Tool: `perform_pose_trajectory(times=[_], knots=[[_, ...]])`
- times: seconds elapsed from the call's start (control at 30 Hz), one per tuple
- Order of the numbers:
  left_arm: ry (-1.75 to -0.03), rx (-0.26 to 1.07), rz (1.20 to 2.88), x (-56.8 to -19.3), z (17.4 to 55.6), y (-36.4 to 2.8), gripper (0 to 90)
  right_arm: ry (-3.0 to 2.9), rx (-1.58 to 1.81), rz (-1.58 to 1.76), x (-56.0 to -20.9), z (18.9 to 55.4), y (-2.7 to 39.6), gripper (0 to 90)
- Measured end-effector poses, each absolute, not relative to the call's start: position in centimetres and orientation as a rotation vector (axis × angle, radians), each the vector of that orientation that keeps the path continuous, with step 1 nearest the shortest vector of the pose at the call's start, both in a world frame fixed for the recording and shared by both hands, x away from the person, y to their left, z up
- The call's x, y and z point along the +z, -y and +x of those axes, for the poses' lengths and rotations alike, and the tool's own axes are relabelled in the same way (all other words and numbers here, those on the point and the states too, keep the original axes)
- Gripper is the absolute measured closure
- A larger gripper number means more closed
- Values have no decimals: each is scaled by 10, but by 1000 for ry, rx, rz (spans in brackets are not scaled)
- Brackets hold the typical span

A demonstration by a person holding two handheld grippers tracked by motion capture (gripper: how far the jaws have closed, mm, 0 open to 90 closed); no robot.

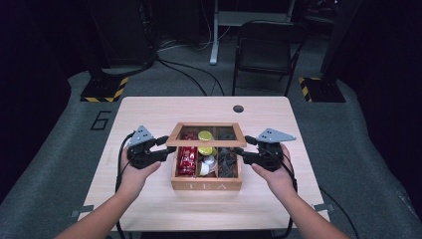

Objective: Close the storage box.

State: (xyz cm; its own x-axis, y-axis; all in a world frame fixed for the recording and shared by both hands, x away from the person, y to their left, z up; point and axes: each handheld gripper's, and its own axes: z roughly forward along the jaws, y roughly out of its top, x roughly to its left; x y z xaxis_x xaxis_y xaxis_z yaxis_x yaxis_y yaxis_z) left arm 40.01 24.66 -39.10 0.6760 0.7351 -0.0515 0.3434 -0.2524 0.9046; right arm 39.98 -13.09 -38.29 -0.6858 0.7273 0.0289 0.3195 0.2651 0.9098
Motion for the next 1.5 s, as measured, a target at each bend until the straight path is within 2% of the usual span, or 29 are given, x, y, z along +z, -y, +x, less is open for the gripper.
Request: perform_pose_trajectory(times=[1.5], knots=[[-848, 478, 1851, -438, 369, -245, 492, -2172, 1323, 963, -427, 373, 129, 429]])
